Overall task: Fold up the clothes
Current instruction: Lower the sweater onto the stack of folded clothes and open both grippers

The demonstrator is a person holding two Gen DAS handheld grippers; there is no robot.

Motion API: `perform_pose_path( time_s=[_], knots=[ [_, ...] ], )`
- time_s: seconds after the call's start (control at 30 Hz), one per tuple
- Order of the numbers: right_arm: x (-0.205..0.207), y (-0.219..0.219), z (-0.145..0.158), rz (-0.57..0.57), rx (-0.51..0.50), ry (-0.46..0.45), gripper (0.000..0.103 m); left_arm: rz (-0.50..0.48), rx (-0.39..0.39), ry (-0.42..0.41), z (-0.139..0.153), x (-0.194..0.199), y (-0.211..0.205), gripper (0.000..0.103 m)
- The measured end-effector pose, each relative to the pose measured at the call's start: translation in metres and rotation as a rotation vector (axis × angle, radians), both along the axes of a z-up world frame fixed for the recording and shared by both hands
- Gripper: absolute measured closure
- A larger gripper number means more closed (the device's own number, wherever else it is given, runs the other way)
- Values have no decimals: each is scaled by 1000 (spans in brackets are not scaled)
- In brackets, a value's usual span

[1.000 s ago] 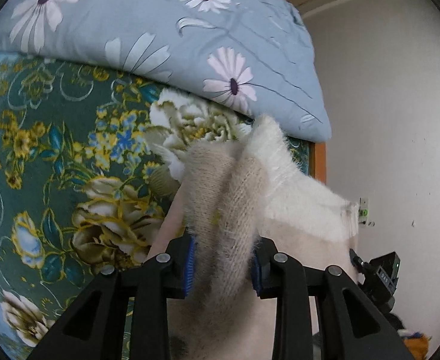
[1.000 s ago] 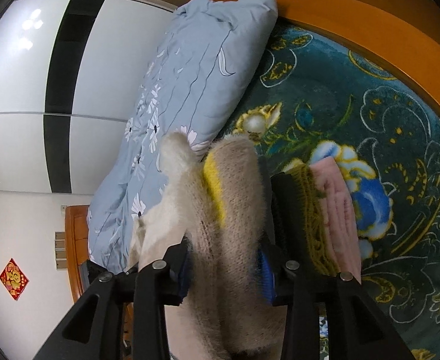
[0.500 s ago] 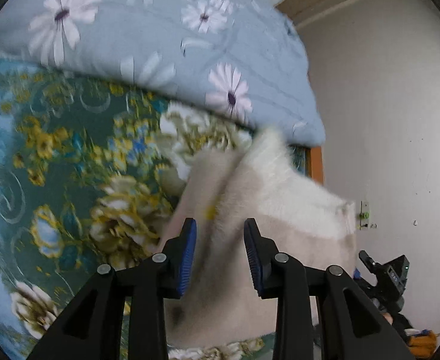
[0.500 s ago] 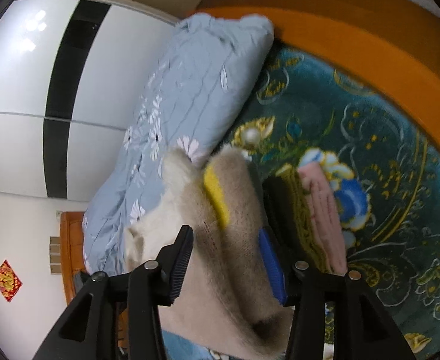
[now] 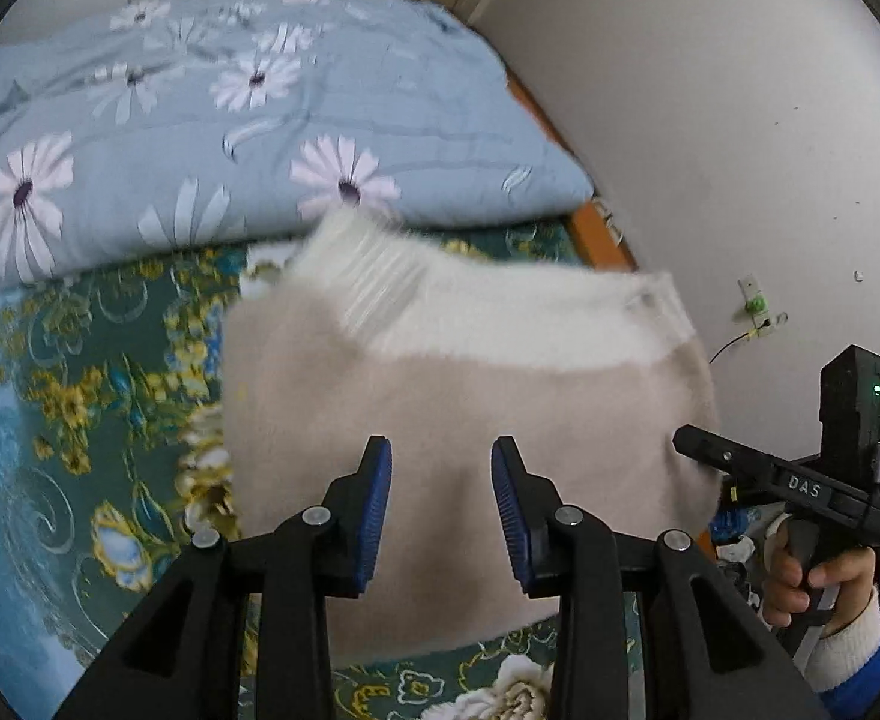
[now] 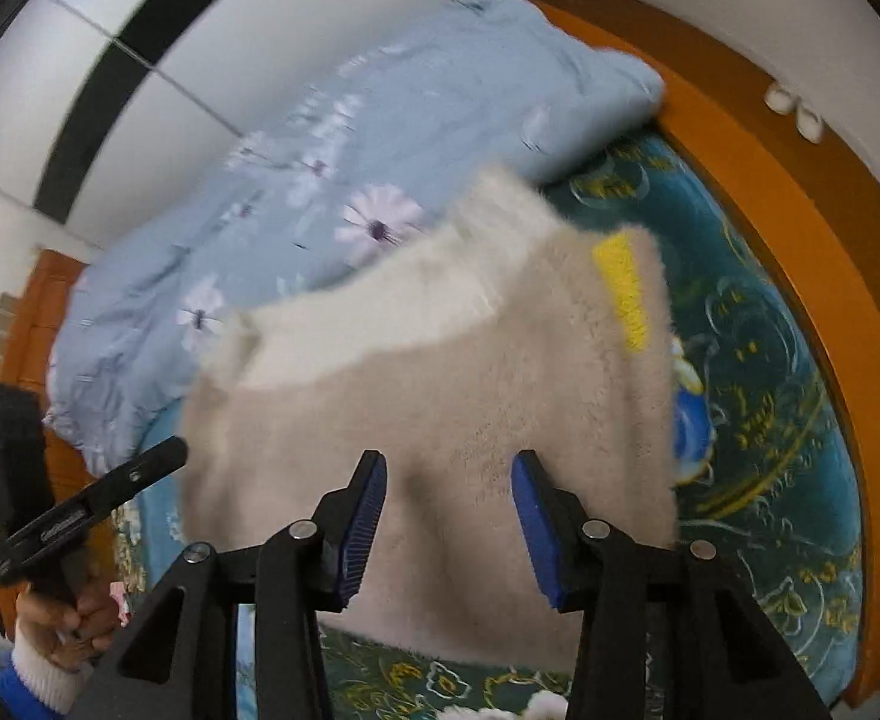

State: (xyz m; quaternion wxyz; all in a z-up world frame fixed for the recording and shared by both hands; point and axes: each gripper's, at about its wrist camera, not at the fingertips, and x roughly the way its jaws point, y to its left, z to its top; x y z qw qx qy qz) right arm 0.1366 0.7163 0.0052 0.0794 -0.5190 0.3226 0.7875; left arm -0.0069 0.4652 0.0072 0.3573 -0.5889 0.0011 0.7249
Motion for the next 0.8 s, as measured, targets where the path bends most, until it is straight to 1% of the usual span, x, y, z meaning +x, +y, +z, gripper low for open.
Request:
perform_pose_path(
  time_s=[0.1, 0.17, 0.3, 0.37, 0.5, 0.7, 0.73, 0.77, 0.8],
  knots=[
    [3, 9, -23, -16, -19, -38, 55, -14, -16, -33, -18, 4, 5, 68],
    [5, 17, -35, -38, -43, -52, 55, -16, -25, -38, -25, 4, 9, 68],
    [5, 23, -44, -51, -63, -43, 55, -21, -44, -46, -38, 4, 17, 68],
    [1, 24, -50, -49, -48, -50, 55, -24, -54, -50, -44, 4, 21, 68],
    [-6, 22, -49, -56, -22, -63, 54, -17, -68, -62, -48, 0, 27, 66],
    [-8, 15, -45, -55, 14, -92, 51, -27, -104, -41, -41, 6, 28, 65],
    [-7, 14, -44, -56, 19, -96, 51, -21, -107, -30, -36, 10, 25, 63],
    [-3, 10, -35, -66, 26, -83, 51, -16, -105, -11, -30, 15, 20, 59],
    [2, 7, -27, -76, 32, -71, 52, -13, -102, 6, -26, 20, 15, 53]
  ],
)
